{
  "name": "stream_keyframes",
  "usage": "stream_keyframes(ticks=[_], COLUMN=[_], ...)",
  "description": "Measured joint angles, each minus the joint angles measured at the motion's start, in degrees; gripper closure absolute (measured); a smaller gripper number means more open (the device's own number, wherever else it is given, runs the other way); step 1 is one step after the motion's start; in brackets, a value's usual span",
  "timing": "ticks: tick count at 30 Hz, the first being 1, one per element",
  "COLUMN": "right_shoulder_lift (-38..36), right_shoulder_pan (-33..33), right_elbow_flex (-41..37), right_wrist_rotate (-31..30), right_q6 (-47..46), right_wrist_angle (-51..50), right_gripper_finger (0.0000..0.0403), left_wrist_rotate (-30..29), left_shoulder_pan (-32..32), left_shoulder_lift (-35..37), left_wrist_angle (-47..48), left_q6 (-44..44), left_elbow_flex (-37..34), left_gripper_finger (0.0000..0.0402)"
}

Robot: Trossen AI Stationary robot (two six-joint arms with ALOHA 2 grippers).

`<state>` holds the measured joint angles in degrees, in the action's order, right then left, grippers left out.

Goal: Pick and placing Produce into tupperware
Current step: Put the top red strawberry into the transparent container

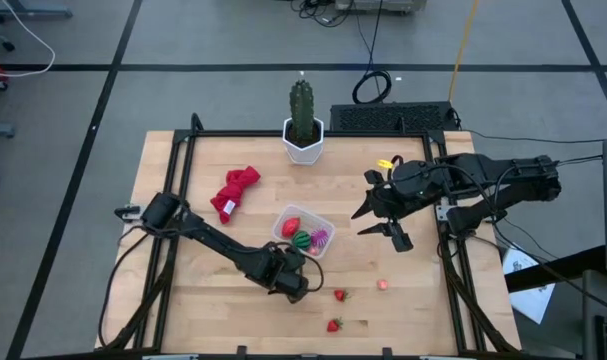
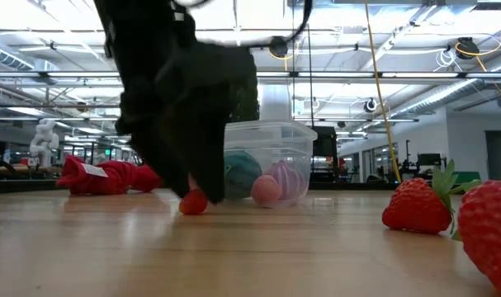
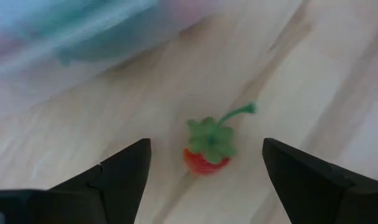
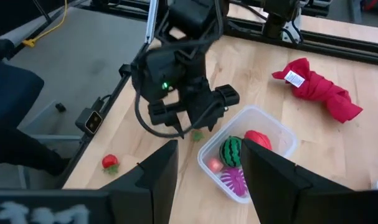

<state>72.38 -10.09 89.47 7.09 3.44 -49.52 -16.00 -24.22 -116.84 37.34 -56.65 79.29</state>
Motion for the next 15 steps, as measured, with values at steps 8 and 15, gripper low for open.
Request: stream_keyframes(ticks=[8,15], right_shoulder_lift=[0.0,1.0], right_shoulder_pan=[0.0,0.0], right_elbow_flex=[0.0,0.0], right_wrist_rotate=[0.0,0.0], right_q6=[0.0,0.3], right_wrist_angle=[0.9,3.2], right_gripper_finger=[0.0238,0.0238], left_wrist_rotate=[0.4,0.3], left_shoulder_pan=[0.2,0.3], left_shoulder_lift=[-1.5,-1.5], left_wrist_angle=[-0.7,-0.9], left_q6=[0.5,1.0], left_elbow_flex=[0.1,0.1], left_gripper_finger=[0.0092,0.0092])
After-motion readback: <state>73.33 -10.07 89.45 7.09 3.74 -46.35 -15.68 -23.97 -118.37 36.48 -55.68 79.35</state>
